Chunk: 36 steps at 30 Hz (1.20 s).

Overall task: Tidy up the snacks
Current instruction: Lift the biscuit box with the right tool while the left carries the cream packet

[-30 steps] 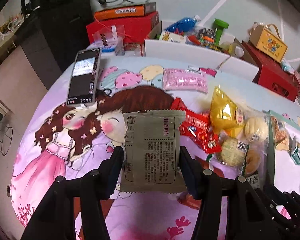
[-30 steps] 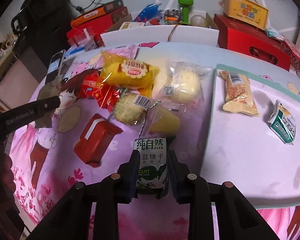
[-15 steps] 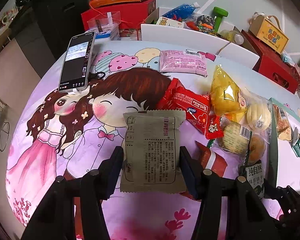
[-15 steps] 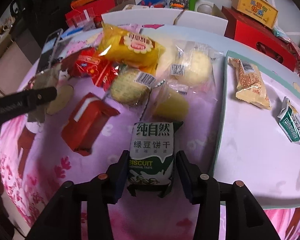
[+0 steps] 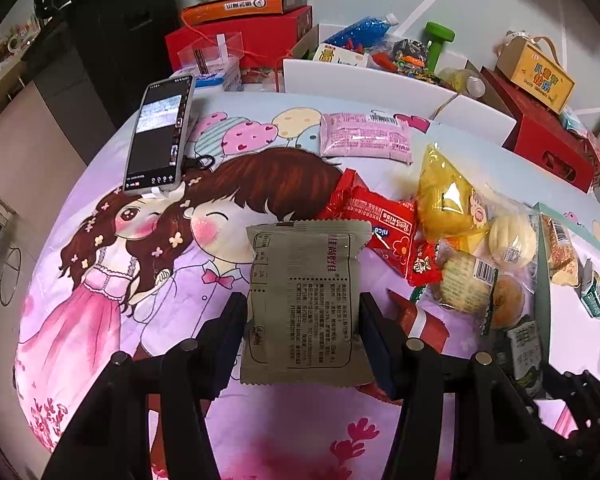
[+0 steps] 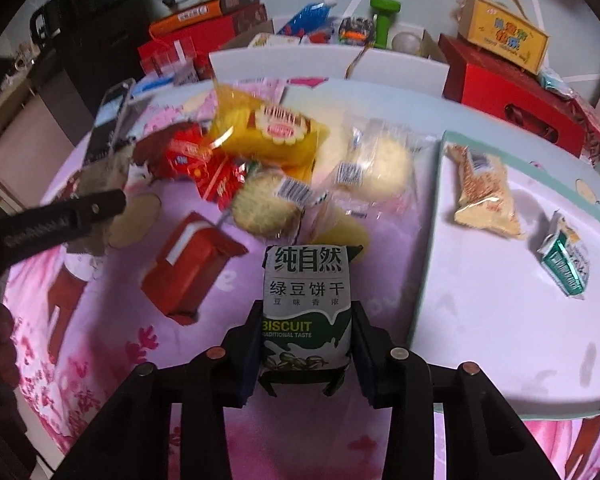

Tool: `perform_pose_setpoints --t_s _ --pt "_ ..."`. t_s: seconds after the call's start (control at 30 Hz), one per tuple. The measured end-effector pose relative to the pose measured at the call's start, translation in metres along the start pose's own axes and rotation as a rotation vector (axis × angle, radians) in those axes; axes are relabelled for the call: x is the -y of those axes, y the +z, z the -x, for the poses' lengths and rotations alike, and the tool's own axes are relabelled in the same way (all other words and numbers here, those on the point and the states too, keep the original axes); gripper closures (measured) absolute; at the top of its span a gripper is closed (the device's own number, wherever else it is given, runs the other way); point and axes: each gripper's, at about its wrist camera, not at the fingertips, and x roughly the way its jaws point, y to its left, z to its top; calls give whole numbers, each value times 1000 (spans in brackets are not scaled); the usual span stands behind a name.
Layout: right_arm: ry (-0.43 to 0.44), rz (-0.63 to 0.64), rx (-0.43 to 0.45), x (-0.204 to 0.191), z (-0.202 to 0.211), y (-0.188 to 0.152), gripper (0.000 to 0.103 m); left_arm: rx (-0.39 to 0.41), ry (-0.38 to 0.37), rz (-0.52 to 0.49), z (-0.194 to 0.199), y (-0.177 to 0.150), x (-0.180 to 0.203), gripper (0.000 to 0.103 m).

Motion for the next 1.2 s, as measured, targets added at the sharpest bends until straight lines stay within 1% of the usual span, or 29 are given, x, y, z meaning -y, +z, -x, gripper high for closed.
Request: perform_pose_setpoints --t_s 0.13,0.2,0.27,0.33,0.47,0.6,0.7,0.87,1.0,1.07,1.2 --pt "-3 -25 60 11 21 5 61 43 -9 -8 15 3 4 45" --pt "-13 -57 66 23 26 8 61 61 -27 -18 22 4 9 45" --pt "-44 -94 63 37 28 9 61 74 -46 -33 27 5 16 45" --pt "-97 -129 64 52 31 8 61 86 -68 -60 32 5 29 45" --pt "-145 -232 76 96 42 6 61 96 -132 -121 40 5 59 45" --pt "-220 -326 82 139 55 -1 61 100 -219 -208 48 1 100 45" --pt "-245 -399 82 169 63 -9 61 98 -272 -280 53 -6 133 45" --pt "-295 -477 86 205 77 -24 61 88 -343 -391 57 -20 189 45" --pt "-314 -514 73 221 78 -30 61 59 -357 -464 49 -34 221 45" --pt "-318 -522 57 224 75 -31 61 43 -354 -485 43 -38 230 45" --pt "-297 -518 34 225 65 -30 61 10 -346 -507 33 -46 240 45"
